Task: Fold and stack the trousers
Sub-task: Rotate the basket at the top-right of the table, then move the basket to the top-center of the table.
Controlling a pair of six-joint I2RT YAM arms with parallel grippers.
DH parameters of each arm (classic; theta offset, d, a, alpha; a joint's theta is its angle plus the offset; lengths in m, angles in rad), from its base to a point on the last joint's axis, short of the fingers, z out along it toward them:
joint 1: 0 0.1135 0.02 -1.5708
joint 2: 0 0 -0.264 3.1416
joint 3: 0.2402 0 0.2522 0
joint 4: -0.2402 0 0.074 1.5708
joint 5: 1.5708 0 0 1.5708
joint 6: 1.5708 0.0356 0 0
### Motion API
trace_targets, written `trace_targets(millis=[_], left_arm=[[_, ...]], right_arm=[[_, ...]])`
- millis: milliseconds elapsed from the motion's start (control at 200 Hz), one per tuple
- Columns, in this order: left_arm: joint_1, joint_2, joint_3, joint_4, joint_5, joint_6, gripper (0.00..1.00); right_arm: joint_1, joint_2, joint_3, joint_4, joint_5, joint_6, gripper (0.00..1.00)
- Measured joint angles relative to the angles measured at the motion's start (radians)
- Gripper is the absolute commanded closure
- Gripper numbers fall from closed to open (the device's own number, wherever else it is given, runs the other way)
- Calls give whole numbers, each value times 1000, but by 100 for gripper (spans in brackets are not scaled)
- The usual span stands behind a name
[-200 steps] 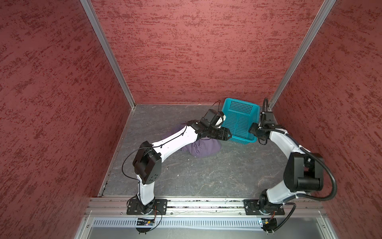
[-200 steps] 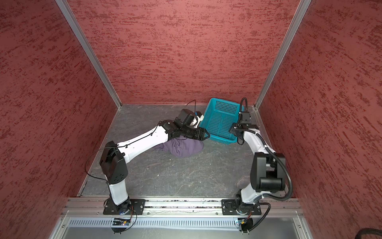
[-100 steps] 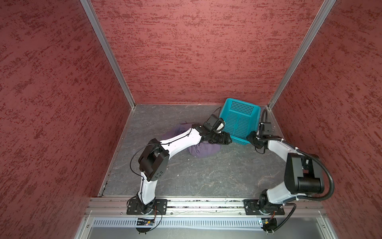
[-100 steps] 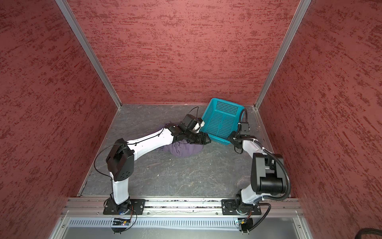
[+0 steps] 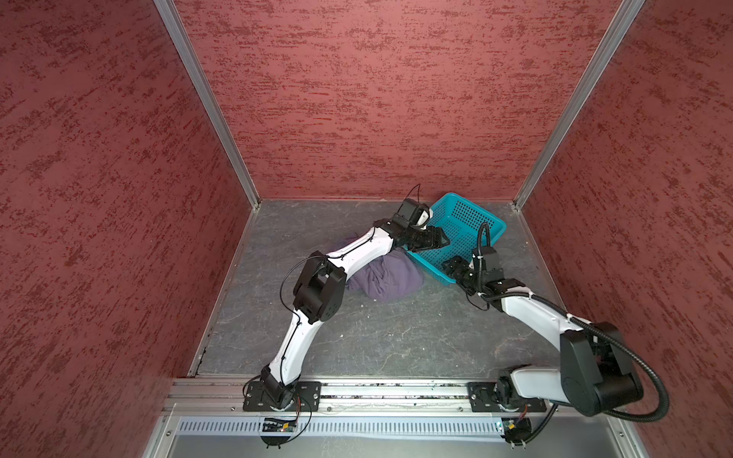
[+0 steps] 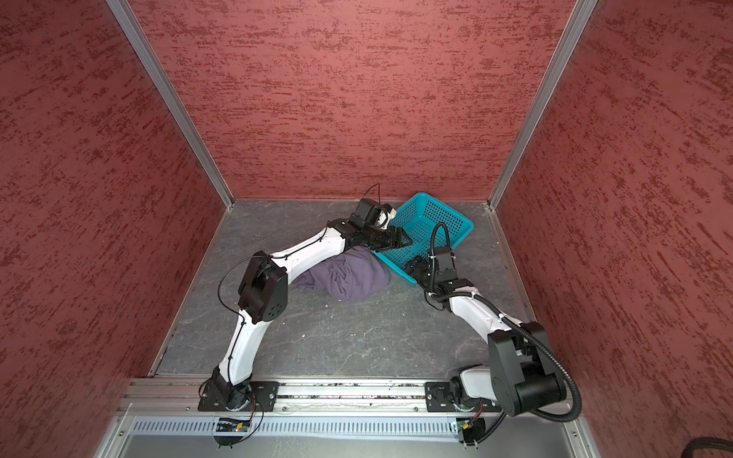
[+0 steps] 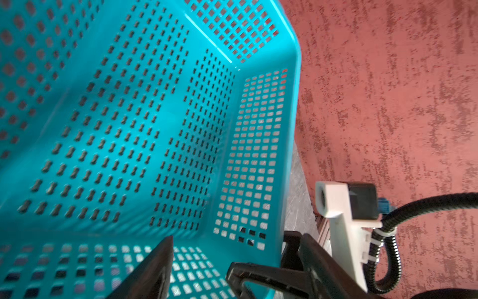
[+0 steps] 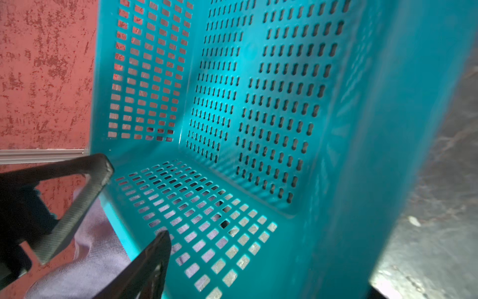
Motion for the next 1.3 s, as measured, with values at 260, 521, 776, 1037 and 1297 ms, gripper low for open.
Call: trace_targets(millis=[260,521,776,1037,1297], left_arm=[[61,-37,5,-12,3,2,22],[247,-381,-350,21,-51,7,20],[317,-689,-669,66,-97,8,19],[368,-817,-841,67,-109,6,18],[383,-889,-924,85,-74,4,18]], right_arm=[[0,-21,16,-24,42,-47,35],[0,84,98,-10,47,-42,59],[-5,238,175,111,45,104,84],[53,316,180,259,115,314,100],[124,337,217,267,273,489,100]])
